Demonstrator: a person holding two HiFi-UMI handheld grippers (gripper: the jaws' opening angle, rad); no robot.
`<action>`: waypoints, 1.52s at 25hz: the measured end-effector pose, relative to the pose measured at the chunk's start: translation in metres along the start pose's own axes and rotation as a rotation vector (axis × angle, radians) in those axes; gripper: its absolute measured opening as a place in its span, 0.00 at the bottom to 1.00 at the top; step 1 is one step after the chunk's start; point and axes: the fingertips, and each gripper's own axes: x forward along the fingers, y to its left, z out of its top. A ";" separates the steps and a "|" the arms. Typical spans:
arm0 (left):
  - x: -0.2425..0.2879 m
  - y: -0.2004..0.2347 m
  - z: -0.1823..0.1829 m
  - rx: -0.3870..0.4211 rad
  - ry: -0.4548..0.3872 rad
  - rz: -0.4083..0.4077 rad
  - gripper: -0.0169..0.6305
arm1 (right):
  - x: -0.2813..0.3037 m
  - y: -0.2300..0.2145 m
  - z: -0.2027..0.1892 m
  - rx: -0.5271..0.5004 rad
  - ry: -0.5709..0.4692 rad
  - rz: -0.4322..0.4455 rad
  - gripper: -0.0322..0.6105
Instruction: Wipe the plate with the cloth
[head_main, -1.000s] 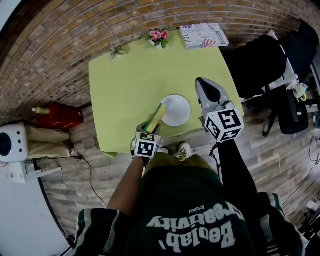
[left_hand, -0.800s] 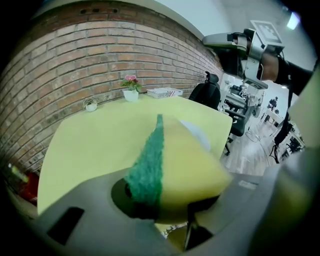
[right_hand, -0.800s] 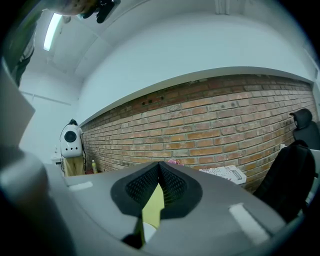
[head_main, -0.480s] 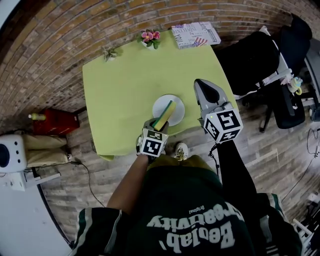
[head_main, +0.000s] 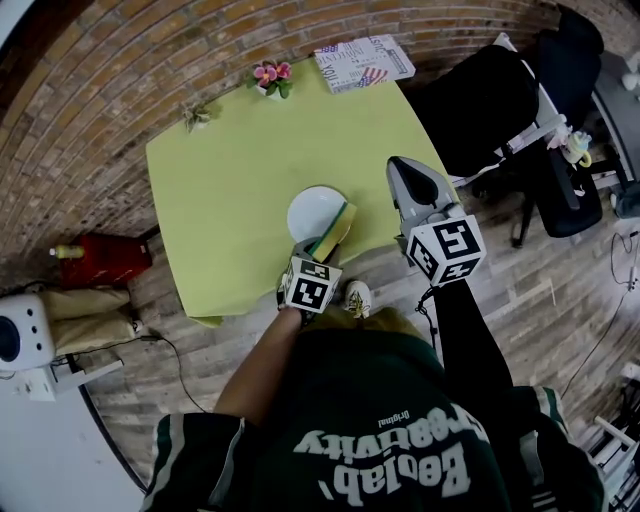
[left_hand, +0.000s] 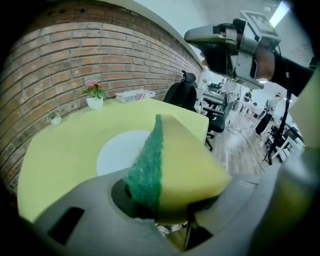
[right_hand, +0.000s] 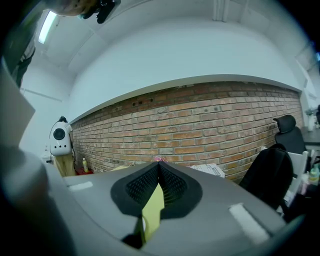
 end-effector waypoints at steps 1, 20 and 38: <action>0.000 0.000 0.000 0.005 -0.001 0.003 0.23 | -0.002 -0.001 -0.001 0.001 0.001 -0.002 0.07; -0.058 0.094 -0.054 -0.095 0.010 0.167 0.23 | -0.009 0.038 -0.009 0.013 0.048 -0.052 0.07; -0.027 0.000 -0.009 0.018 -0.076 -0.130 0.23 | -0.070 0.058 -0.031 0.058 0.107 -0.212 0.07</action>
